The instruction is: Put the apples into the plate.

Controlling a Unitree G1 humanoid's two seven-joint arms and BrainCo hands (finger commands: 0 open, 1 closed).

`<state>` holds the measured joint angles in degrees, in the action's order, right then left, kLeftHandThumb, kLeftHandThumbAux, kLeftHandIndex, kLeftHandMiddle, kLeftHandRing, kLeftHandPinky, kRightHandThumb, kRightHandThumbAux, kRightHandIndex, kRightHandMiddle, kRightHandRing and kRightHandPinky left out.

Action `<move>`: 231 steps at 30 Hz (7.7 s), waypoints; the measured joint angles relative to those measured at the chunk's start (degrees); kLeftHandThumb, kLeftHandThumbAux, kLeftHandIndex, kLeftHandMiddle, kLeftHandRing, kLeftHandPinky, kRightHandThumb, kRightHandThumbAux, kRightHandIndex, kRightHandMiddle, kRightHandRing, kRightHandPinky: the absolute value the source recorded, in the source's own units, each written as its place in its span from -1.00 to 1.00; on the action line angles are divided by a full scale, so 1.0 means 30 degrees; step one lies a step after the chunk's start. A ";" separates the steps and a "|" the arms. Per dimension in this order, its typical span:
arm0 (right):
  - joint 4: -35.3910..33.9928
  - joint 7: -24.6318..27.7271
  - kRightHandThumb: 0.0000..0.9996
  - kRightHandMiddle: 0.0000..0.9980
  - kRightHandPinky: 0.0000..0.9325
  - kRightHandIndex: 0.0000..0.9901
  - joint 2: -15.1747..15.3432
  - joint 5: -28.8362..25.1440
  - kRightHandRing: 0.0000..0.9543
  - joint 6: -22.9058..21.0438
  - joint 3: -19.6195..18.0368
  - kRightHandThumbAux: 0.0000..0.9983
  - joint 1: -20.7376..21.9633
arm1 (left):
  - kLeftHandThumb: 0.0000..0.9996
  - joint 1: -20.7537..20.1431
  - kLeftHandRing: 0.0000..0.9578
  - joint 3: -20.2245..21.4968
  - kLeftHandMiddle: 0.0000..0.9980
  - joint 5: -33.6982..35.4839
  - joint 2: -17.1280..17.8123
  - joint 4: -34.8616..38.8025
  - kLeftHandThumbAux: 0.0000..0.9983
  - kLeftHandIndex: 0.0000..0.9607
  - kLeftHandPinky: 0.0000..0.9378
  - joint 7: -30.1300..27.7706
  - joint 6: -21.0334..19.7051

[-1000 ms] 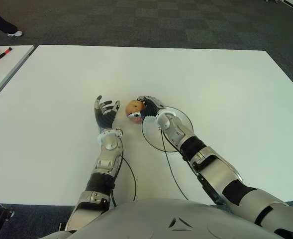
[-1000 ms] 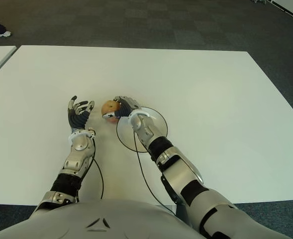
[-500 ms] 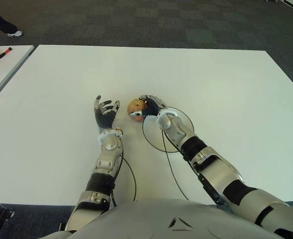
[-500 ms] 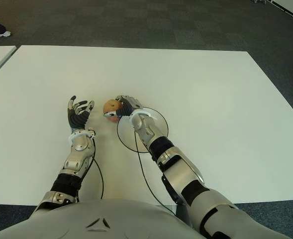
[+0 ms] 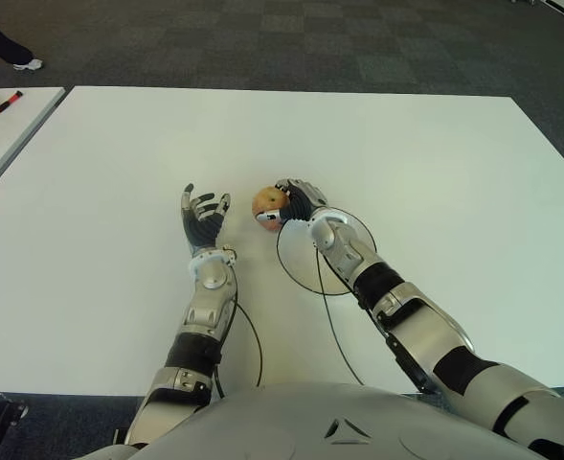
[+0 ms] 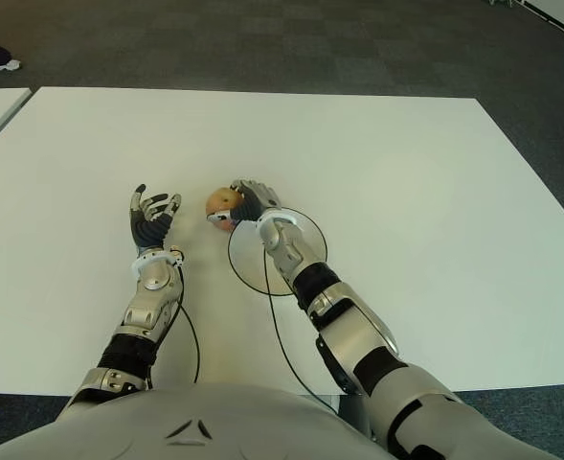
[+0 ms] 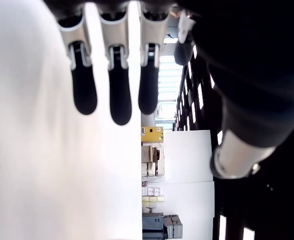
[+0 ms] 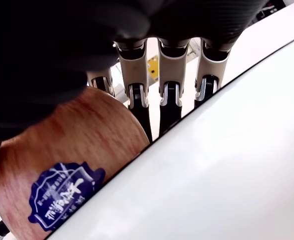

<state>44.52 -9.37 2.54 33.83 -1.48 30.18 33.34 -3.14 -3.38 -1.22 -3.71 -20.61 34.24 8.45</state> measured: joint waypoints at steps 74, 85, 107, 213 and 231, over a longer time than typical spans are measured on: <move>-0.2193 -0.0979 0.61 -0.07 0.01 -0.24 0.0304 -0.0229 -0.01 0.0941 -0.1141 0.01 -0.0389 | -0.75 -0.0452 -0.14 0.0023 -0.36 0.0025 0.0012 -0.1606 0.48 -0.81 -0.05 0.0087 0.0646; -0.3091 -0.0464 0.90 -0.03 -0.01 -0.25 0.0408 -0.0396 -0.01 0.1048 -0.1580 0.24 -0.0291 | -0.74 -0.0953 -0.14 0.0091 -0.35 0.0130 0.0027 -0.2230 0.49 -0.84 -0.06 0.0084 0.0826; -0.3426 -0.0294 0.89 -0.03 0.02 -0.26 0.0543 -0.0415 0.00 0.1285 -0.2130 0.25 -0.0107 | -0.75 -0.1482 -0.14 0.0137 -0.35 0.0231 0.0023 -0.2897 0.52 -0.85 -0.06 0.0084 0.1087; 0.0246 0.4609 0.00 -1.00 -0.59 -1.00 0.1751 0.1357 -0.85 0.0745 0.0880 -0.30 0.0993 | -0.61 -0.0131 -0.16 -0.0806 -0.33 -0.0528 0.0050 0.0194 0.47 -0.80 -0.10 0.0774 -0.0695; 0.0951 0.4805 -0.03 -1.00 -0.57 -1.00 0.1812 0.1396 -0.82 0.1065 0.0885 -0.31 0.1486 | -0.57 -0.0135 -0.14 -0.0809 -0.31 -0.0441 0.0049 0.0190 0.50 -0.79 -0.09 0.0774 -0.0675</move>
<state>47.37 5.04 7.98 38.02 1.71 32.84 37.80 -3.54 -5.81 -2.54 -3.56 -20.04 36.56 6.43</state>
